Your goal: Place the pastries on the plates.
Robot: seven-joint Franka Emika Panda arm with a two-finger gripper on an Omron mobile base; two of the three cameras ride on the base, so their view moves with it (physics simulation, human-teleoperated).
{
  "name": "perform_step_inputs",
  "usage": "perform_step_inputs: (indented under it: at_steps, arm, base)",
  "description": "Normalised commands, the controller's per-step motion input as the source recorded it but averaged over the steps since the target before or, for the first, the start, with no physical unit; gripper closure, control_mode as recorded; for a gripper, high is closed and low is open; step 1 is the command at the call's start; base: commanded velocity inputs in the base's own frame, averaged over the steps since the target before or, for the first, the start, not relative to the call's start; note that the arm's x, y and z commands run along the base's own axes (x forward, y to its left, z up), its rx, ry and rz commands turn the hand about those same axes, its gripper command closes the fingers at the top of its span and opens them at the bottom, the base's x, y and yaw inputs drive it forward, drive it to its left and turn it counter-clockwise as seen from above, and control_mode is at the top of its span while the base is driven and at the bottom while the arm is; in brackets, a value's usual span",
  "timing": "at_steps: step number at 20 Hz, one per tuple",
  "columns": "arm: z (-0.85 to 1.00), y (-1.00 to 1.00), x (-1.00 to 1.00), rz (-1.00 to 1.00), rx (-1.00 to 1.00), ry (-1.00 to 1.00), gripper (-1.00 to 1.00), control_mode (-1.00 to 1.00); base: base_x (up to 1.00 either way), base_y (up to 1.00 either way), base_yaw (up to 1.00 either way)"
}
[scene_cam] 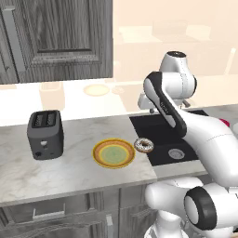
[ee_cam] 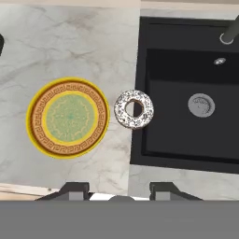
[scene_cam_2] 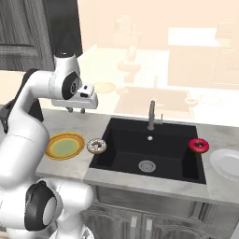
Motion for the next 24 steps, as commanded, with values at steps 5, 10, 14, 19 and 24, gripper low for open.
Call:
perform_step_inputs:
  at_steps: [5, 10, 14, 19, 24]
  arm:
    - [-0.06, -0.01, 0.00, 0.00, 0.00, 0.01, -1.00, -1.00]
    - [-0.30, -0.03, 0.00, 0.00, 0.00, 0.02, -1.00, -1.00]
    - [-0.38, -0.06, 0.00, 0.00, 0.00, 0.06, -1.00, -1.00]
    - [-0.31, -0.15, 0.00, 0.00, 0.00, 0.09, -1.00, -1.00]
    - [-0.22, -0.22, 0.00, 0.00, 0.00, 0.09, -1.00, -1.00]
  base:
    - [0.00, 0.00, 0.00]
    - [0.00, 0.00, 0.00]
    - [0.00, 0.00, 0.00]
    - [0.00, 0.00, 0.00]
    - [0.00, 0.00, 0.00]
